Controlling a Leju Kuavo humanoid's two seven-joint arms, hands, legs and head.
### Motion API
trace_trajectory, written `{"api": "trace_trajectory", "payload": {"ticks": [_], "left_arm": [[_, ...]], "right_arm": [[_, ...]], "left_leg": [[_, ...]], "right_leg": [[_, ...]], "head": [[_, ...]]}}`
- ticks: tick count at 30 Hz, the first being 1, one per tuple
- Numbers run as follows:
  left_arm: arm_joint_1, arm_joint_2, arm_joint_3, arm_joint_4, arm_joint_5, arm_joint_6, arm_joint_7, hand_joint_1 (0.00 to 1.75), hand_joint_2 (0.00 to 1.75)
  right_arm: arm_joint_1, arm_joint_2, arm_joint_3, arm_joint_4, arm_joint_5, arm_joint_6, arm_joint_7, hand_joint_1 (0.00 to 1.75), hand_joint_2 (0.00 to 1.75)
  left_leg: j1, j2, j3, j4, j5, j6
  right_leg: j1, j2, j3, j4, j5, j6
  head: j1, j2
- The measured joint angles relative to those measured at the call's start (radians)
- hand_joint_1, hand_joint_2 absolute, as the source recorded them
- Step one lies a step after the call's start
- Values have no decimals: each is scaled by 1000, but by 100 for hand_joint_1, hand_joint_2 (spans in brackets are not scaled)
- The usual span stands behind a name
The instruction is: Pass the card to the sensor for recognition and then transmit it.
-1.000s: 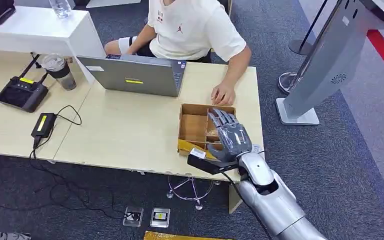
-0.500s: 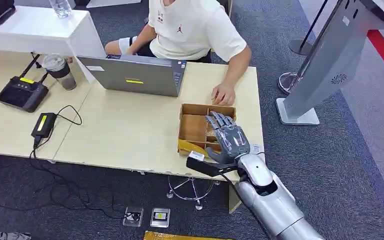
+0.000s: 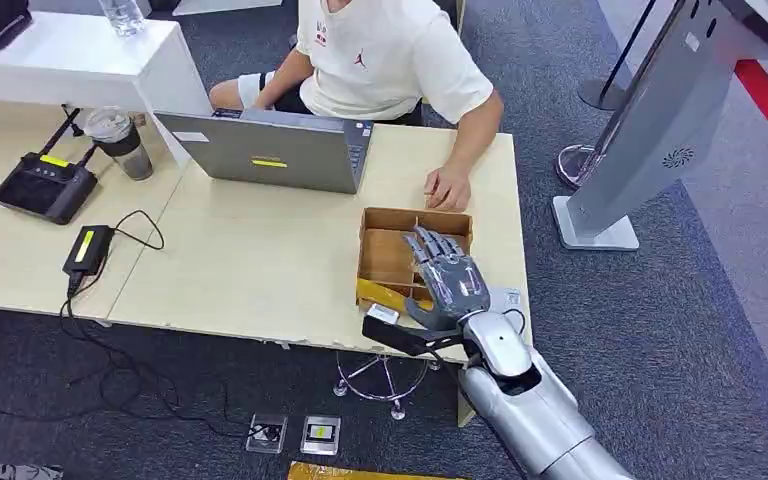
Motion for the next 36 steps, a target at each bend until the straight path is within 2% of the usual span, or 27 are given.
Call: {"api": "trace_trajectory", "payload": {"ticks": [10, 23, 32, 36], "left_arm": [[2, -2, 48, 0, 0, -1, -15, 0, 175], [3, -2, 74, 0, 2, 0, -17, 0, 175], [3, -2, 74, 0, 4, 0, -9, 0, 175], [3, -2, 75, 0, 7, 0, -9, 0, 175]], "right_arm": [[1, -4, 0, 8, 1, 0, 24, 0, 175], [11, -14, -9, 14, -2, -2, 34, 2, 175], [11, -14, -9, 17, -2, -7, 31, 9, 175], [11, -14, -9, 25, -2, -12, 30, 17, 175]], "left_leg": [[0, 0, 0, 0, 0, 0], [0, 0, 0, 0, 0, 0], [0, 0, 0, 0, 0, 0], [0, 0, 0, 0, 0, 0]], "right_leg": [[0, 0, 0, 0, 0, 0], [0, 0, 0, 0, 0, 0], [0, 0, 0, 0, 0, 0], [0, 0, 0, 0, 0, 0]], "head": [[0, 0], [0, 0], [0, 0], [0, 0]]}}
